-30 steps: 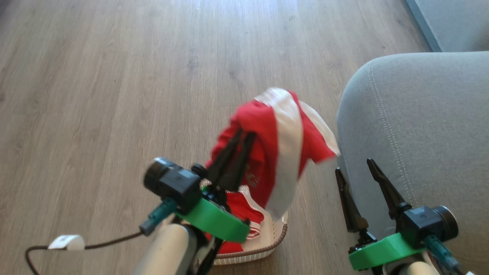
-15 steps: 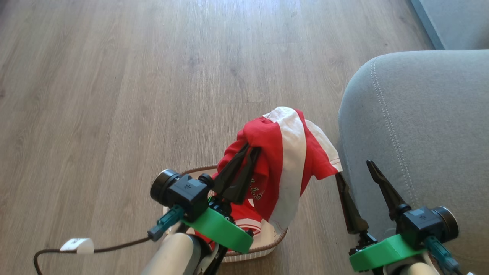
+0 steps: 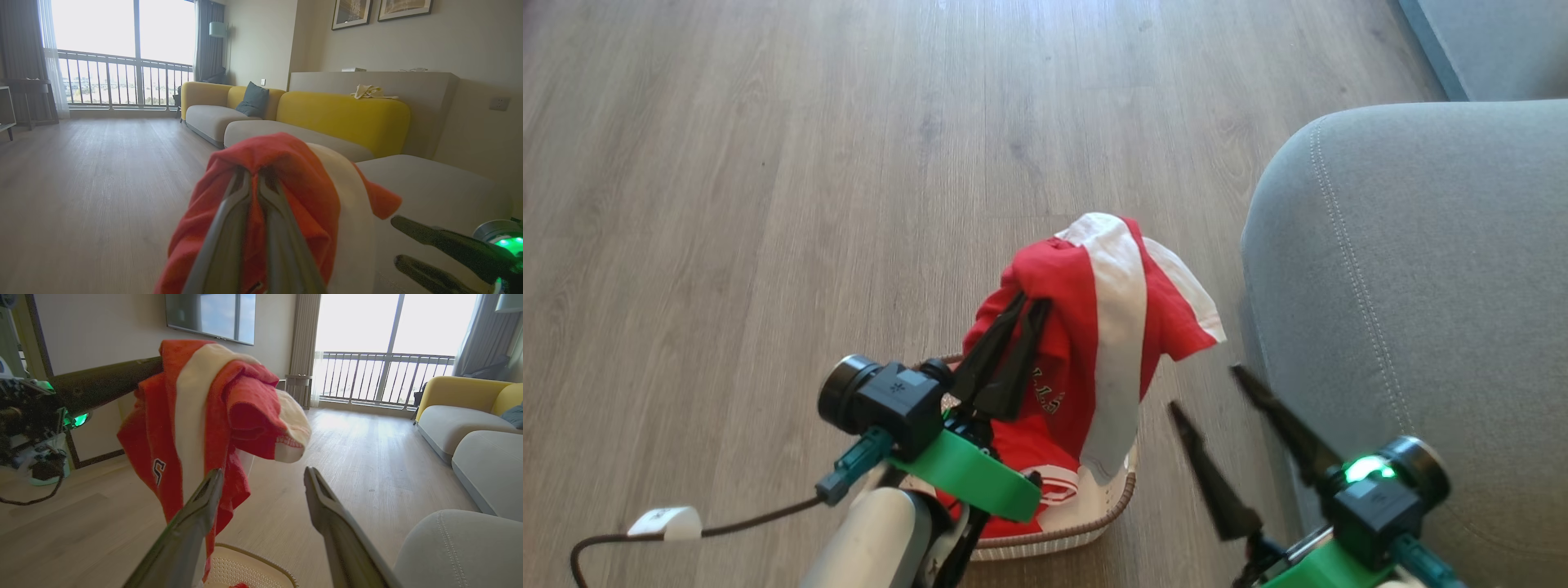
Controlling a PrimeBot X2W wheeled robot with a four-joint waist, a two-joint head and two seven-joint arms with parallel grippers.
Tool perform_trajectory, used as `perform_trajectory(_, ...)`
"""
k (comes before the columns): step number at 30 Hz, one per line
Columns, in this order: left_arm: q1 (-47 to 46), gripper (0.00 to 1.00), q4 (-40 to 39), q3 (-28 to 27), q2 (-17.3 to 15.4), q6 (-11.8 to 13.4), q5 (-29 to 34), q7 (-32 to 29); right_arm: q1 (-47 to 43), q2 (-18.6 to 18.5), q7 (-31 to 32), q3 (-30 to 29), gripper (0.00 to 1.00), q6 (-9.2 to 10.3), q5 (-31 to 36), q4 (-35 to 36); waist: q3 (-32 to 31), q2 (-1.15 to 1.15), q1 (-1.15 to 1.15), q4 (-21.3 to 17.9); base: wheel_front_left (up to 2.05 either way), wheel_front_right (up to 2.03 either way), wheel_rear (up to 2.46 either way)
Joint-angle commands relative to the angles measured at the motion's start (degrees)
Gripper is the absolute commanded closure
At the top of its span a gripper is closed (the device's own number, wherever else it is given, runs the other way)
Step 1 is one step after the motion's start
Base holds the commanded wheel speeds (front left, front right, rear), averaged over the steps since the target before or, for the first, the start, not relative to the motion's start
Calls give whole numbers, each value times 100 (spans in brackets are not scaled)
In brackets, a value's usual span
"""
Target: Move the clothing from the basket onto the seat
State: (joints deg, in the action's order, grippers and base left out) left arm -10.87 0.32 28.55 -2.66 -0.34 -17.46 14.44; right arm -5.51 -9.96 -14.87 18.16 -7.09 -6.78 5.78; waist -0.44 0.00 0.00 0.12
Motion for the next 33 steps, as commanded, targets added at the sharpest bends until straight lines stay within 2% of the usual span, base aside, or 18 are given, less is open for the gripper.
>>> perform_trajectory(1, -328, 100, -165, -248, -21, 7, 78, 56, 130, -152, -13, 303, 0, -40, -109, 273, 3, 0, 0, -12, 0, 0, 0)
perform_trajectory(10, -384, 100, -189, -76, -21, -97, 124, 56, 360, -283, -13, 665, 0, -40, -236, 266, 16, 0, 0, 29, 0, 0, 0)
perform_trajectory(15, -434, 100, -237, 211, -21, -221, 129, 56, 475, -160, -13, 471, 0, -40, -33, 39, 29, 0, 0, 108, 0, 0, 0)
perform_trajectory(21, -511, 100, -280, 543, -21, -332, -3, 56, 651, -106, -13, 659, 0, -40, 30, -56, 67, 0, 0, 203, 0, 0, 0)
perform_trajectory(33, -615, 100, -272, 966, -21, -362, -66, 56, 830, 11, -13, 675, 0, -40, 164, -129, 75, 0, 0, 343, 0, 0, 0)
